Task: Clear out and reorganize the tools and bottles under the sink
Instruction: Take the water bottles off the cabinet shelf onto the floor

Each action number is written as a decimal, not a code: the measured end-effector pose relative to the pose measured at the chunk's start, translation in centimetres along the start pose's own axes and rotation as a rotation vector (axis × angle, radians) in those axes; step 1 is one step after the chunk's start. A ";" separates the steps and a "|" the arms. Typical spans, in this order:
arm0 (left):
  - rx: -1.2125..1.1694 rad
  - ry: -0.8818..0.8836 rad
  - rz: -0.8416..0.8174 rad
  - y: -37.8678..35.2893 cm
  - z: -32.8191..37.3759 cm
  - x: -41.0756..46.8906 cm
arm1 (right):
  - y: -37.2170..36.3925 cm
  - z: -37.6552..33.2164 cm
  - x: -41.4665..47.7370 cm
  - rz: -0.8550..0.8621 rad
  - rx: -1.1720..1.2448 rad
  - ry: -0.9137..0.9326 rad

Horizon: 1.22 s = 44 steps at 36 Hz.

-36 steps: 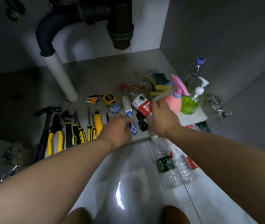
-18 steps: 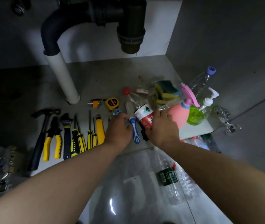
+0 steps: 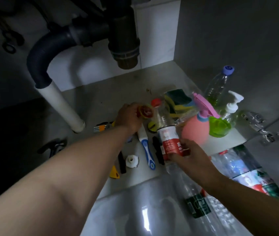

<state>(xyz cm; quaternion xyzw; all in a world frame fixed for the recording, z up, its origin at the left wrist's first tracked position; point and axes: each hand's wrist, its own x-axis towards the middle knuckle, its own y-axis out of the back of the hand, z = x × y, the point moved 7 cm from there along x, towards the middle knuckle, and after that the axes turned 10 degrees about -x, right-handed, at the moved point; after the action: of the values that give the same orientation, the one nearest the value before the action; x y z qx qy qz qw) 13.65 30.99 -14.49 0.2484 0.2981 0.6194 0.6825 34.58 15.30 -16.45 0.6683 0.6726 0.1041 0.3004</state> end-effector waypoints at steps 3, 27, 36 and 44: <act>0.055 -0.028 -0.108 -1.8 0.5 2.7 | -0.1 0.7 0.4 -0.047 0.223 -0.034; -0.065 -0.171 0.134 2.4 4.7 -1.6 | 2.4 -1.6 -2.4 -0.229 0.189 -0.018; 0.378 -0.306 -0.034 1.4 10.0 -13.4 | 7.6 2.8 -10.8 -0.165 -0.077 -0.106; 0.563 -0.558 -0.332 -7.8 14.9 -22.2 | 11.4 9.4 -16.8 0.002 -0.628 -0.215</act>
<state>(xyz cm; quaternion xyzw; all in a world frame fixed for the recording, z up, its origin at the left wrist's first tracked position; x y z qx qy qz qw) 28.53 8.58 -7.42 0.5319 0.2955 0.3047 0.7327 48.01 -2.28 -13.28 0.5508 0.5714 0.2354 0.5609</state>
